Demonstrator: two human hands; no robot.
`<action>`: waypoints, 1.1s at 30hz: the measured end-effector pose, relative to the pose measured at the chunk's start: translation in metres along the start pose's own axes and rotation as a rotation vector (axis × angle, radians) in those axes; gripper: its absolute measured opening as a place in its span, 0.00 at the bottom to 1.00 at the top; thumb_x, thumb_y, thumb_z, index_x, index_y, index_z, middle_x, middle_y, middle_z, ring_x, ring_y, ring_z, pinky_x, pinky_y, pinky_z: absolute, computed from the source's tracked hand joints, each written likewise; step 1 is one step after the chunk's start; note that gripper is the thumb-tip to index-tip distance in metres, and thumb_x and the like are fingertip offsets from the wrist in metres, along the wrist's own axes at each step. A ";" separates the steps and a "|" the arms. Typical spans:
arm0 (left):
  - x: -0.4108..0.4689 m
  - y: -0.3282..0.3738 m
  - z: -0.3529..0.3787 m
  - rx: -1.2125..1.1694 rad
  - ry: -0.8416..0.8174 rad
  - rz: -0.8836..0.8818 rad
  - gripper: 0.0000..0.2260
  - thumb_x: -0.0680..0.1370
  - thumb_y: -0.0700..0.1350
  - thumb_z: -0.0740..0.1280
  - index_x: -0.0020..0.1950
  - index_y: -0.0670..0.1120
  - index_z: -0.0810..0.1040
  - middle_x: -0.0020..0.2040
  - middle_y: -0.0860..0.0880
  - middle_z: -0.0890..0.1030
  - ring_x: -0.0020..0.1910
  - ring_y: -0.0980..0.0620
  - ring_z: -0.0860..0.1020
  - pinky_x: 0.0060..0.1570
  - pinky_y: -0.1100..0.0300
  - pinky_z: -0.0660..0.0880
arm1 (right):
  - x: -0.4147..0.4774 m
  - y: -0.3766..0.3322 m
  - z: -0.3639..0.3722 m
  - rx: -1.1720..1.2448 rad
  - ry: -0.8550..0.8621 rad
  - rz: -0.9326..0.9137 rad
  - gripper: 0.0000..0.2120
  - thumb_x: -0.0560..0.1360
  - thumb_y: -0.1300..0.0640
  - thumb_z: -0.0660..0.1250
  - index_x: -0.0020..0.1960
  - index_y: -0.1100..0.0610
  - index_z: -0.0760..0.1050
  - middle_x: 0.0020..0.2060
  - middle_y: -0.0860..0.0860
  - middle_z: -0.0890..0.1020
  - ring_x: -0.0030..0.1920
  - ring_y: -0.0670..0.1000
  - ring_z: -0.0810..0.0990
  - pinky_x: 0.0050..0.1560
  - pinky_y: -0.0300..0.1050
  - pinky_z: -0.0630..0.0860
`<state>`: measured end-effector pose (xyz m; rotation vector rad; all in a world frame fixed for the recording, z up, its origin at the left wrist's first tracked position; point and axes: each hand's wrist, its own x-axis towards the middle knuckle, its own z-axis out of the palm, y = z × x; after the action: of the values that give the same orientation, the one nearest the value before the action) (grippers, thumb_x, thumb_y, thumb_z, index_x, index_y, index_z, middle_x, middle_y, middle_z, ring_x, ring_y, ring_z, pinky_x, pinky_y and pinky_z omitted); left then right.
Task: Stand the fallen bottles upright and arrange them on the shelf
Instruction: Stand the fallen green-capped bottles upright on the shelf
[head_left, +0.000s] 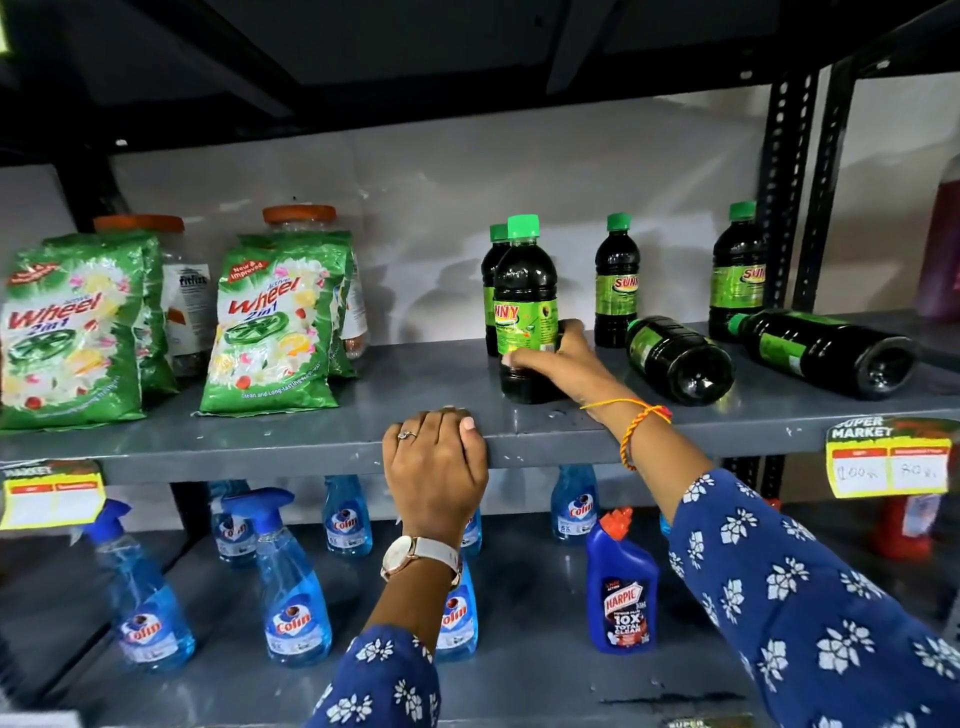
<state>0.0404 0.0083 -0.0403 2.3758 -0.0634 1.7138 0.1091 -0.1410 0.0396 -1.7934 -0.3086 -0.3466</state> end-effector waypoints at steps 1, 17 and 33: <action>0.000 0.000 0.000 -0.001 -0.004 -0.001 0.15 0.76 0.45 0.55 0.40 0.43 0.80 0.36 0.45 0.82 0.34 0.44 0.77 0.46 0.52 0.66 | 0.001 0.001 0.000 0.015 0.022 -0.010 0.33 0.62 0.54 0.78 0.57 0.60 0.63 0.47 0.50 0.78 0.48 0.48 0.77 0.47 0.41 0.73; -0.001 0.000 0.002 -0.024 0.019 -0.008 0.15 0.75 0.45 0.55 0.40 0.43 0.80 0.37 0.45 0.82 0.35 0.44 0.78 0.46 0.51 0.66 | 0.005 0.006 -0.001 0.033 -0.052 -0.027 0.25 0.65 0.62 0.72 0.60 0.61 0.68 0.43 0.47 0.79 0.45 0.46 0.77 0.40 0.34 0.70; -0.001 0.000 -0.001 -0.005 -0.027 -0.018 0.16 0.75 0.46 0.55 0.40 0.43 0.80 0.37 0.44 0.82 0.36 0.43 0.78 0.46 0.51 0.66 | -0.001 0.004 -0.003 -0.142 0.044 -0.044 0.32 0.57 0.51 0.80 0.57 0.57 0.71 0.50 0.51 0.80 0.51 0.51 0.79 0.49 0.43 0.74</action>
<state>0.0394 0.0085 -0.0405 2.3889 -0.0509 1.6716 0.1093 -0.1445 0.0364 -1.9174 -0.2989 -0.4480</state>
